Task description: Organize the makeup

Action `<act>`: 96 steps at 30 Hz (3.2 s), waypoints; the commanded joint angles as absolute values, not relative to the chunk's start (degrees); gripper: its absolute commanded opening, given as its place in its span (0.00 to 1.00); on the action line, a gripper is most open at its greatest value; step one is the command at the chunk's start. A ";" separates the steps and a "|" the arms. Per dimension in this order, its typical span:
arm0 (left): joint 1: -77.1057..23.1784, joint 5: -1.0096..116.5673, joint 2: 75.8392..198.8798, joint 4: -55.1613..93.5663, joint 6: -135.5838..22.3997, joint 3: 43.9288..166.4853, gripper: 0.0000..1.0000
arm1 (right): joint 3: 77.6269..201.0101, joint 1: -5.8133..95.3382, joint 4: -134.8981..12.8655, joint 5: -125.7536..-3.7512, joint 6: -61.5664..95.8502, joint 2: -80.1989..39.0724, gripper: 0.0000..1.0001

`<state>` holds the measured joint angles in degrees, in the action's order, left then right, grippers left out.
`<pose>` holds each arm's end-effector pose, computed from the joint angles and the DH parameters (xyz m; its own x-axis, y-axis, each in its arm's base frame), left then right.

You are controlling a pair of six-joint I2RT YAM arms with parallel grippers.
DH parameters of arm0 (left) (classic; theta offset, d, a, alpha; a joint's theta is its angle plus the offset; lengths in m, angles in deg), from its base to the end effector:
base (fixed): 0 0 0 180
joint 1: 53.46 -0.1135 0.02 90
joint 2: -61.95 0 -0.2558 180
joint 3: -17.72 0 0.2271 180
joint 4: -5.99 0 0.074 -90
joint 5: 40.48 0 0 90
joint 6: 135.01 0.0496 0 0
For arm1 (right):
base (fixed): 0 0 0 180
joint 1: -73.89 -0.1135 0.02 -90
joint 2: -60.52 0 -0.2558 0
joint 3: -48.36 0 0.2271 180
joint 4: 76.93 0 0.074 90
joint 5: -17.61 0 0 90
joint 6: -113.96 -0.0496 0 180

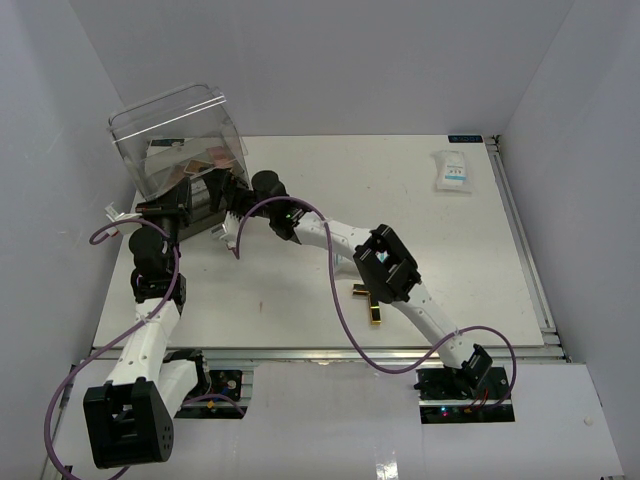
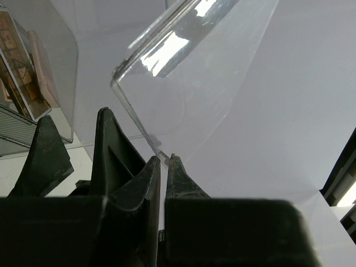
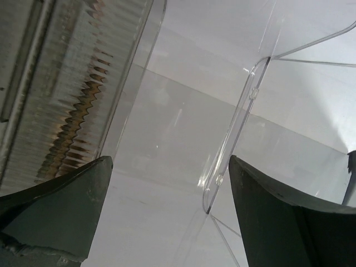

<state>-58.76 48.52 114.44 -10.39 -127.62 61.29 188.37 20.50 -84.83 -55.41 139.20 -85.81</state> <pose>0.2102 0.0204 0.2972 0.1253 -0.9842 -0.1253 0.1141 0.1397 -0.9836 0.3343 0.4742 0.2337 0.8449 -0.3134 0.4335 0.4165 -0.1233 -0.9008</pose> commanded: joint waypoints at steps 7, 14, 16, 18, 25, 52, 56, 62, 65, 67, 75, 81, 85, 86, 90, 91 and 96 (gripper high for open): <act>-59.09 48.99 111.97 -14.38 -127.45 63.01 0.00 | 153.03 19.23 -98.74 -42.55 146.92 -62.56 0.95; -59.26 49.24 110.22 -12.00 -127.74 60.70 0.00 | 131.23 17.30 -102.45 -44.23 143.03 -49.85 0.98; -59.26 49.05 108.67 -9.47 -127.76 59.02 0.04 | 126.76 17.24 -102.26 -47.68 138.19 -46.31 0.99; -59.26 48.75 106.87 -7.31 -127.88 57.72 0.25 | 125.11 17.29 -101.40 -52.38 133.65 -44.03 1.00; -59.34 52.47 104.41 1.32 -128.38 52.49 0.59 | 130.37 19.78 -70.67 -63.84 117.21 -37.67 0.91; -59.29 53.73 148.85 -53.95 -121.74 45.13 0.44 | 121.70 48.37 -62.69 -16.06 49.11 -19.48 0.67; -59.26 52.11 152.38 -56.70 -121.58 47.14 0.44 | 120.81 51.63 -61.70 -14.99 49.38 -19.02 0.67; -59.35 50.97 156.76 -55.91 -121.23 51.44 0.44 | 119.92 54.98 -61.79 -12.18 48.27 -19.63 0.67; -59.35 50.40 158.58 -55.94 -121.49 52.43 0.43 | 119.71 55.93 -61.85 -11.38 48.04 -19.29 0.67; -59.35 50.40 160.13 -56.78 -121.95 53.14 0.43 | 119.43 56.25 -62.20 -11.28 48.04 -18.91 0.67; -59.61 48.20 163.11 -57.36 -122.53 54.65 0.41 | 118.79 57.10 -63.01 -10.61 47.78 -18.85 0.67; -60.50 48.12 164.55 -57.34 -122.45 55.82 0.40 | 118.61 57.37 -63.20 -10.60 47.67 -19.03 0.67; -60.71 48.26 165.51 -57.16 -122.69 56.44 0.35 | 118.44 57.56 -63.48 -10.43 47.42 -19.29 0.67; -60.85 48.22 165.90 -57.41 -122.91 56.50 0.31 | 118.43 57.64 -63.54 -10.43 47.41 -19.29 0.67; -61.05 48.95 167.20 -58.76 -123.93 56.23 0.15 | 118.35 57.89 -63.63 -10.31 47.21 -19.32 0.67; -61.11 49.18 167.43 -59.26 -124.21 56.03 0.12 | 118.35 57.91 -63.65 -10.26 47.16 -19.37 0.67; -61.11 51.56 167.86 -63.02 -125.57 53.19 0.00 | 118.26 58.15 -63.72 -10.42 47.08 -19.38 0.67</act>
<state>-60.49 50.02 166.76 -57.25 -126.03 55.37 118.76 57.76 -61.82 -11.93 47.90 -20.41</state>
